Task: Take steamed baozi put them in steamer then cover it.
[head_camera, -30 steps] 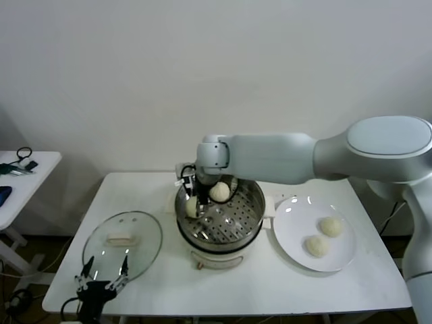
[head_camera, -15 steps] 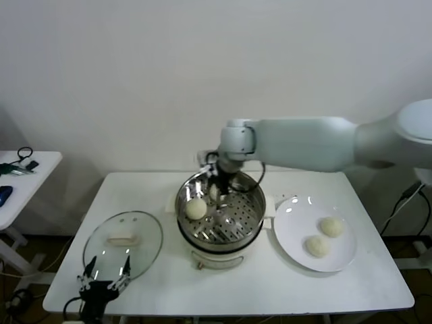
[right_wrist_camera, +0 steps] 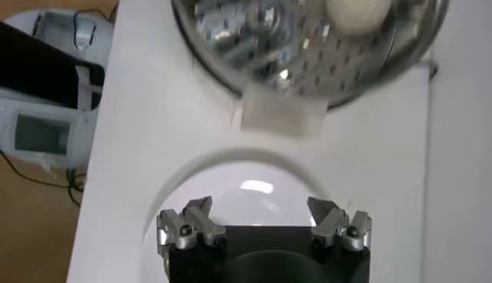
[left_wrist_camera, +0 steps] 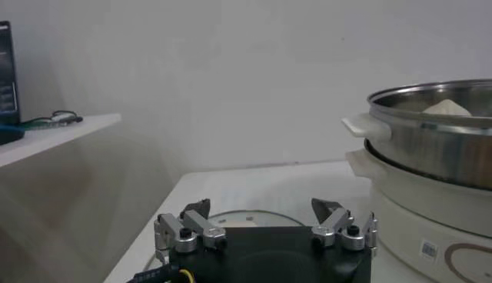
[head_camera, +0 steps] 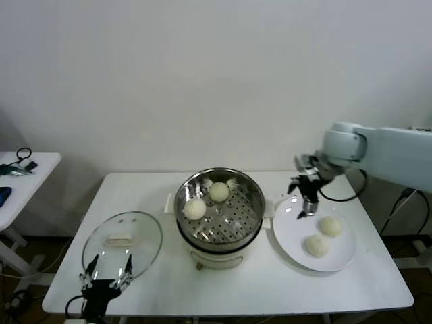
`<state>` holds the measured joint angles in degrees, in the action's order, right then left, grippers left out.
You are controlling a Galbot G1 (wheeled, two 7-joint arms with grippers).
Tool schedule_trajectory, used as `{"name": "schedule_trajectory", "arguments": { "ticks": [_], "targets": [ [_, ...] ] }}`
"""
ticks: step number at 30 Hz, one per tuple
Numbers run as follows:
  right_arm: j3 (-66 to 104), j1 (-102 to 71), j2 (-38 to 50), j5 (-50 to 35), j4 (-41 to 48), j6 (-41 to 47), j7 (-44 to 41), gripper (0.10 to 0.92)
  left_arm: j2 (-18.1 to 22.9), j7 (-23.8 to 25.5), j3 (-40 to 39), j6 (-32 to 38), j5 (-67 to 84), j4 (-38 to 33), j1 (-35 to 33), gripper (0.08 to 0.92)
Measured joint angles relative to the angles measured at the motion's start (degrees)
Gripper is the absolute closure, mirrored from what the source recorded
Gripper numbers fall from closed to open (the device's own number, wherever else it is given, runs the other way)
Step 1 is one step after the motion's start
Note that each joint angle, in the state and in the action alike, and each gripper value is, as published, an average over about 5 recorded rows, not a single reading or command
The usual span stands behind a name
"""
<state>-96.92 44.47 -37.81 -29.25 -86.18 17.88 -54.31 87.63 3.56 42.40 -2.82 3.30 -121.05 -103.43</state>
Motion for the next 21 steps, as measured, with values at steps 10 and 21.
{"name": "schedule_trajectory", "arguments": {
  "ticks": [10,21],
  "targets": [
    [7.76,-12.70,5.41,9.20,2.51,0.00,-0.02,0.203,0.12,-0.05,0.26,0.00,-0.12,-0.11,-0.41,0.177],
    [16.27,-24.97,6.12,14.61,5.92,1.26,1.99,0.203,0.34,-0.07,0.28,0.00,-0.31,0.25,-0.37,0.177]
  ]
}}
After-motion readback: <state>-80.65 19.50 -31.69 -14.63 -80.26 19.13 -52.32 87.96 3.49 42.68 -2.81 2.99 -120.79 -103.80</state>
